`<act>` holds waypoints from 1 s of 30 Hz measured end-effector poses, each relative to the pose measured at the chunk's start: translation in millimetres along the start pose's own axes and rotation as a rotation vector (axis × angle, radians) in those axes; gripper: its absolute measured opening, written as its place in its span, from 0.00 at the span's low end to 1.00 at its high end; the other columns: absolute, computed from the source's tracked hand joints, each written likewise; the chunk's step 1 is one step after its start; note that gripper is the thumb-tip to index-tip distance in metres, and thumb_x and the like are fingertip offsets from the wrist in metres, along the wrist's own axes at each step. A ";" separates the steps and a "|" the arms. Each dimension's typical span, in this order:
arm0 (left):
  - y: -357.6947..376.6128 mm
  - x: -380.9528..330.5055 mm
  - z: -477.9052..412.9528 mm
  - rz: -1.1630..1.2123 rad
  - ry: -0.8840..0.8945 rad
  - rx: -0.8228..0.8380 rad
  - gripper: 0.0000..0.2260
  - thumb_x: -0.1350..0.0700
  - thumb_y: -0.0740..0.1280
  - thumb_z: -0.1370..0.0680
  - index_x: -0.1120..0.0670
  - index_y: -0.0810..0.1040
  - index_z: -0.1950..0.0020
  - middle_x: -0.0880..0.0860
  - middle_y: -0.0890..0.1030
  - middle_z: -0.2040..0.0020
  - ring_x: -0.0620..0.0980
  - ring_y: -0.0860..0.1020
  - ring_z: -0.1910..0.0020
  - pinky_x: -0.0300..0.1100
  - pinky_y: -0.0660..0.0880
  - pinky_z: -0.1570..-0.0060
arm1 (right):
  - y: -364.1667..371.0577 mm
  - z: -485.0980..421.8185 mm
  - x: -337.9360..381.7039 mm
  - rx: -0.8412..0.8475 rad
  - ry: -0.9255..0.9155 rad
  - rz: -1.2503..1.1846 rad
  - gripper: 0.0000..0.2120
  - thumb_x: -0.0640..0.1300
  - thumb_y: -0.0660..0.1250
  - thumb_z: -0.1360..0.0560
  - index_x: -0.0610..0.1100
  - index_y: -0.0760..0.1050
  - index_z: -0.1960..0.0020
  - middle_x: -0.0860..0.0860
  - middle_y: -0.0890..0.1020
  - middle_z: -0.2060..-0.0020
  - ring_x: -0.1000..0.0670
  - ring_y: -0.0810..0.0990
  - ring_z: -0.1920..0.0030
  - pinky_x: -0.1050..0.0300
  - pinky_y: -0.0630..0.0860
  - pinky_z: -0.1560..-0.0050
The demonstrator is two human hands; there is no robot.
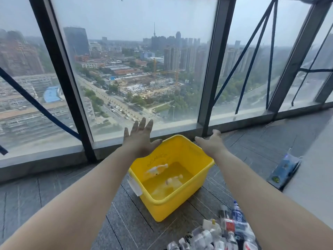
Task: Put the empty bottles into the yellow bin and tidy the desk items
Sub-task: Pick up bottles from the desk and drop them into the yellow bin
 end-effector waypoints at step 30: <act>-20.5 -378.3 292.9 0.394 0.741 -0.115 0.28 0.43 0.66 0.24 0.49 0.65 0.27 0.50 0.68 0.28 0.50 0.67 0.30 0.47 0.65 0.32 | -381.9 368.1 -113.6 -0.517 -0.061 0.452 0.27 0.51 0.68 0.27 0.45 0.66 0.31 0.46 0.72 0.33 0.45 0.69 0.33 0.54 0.66 0.36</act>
Point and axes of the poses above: each hand's wrist, its own z-axis away from the middle knuckle, its own y-axis out of the palm, x = y × z, the point moved 7 cm from there along -z, towards the middle knuckle
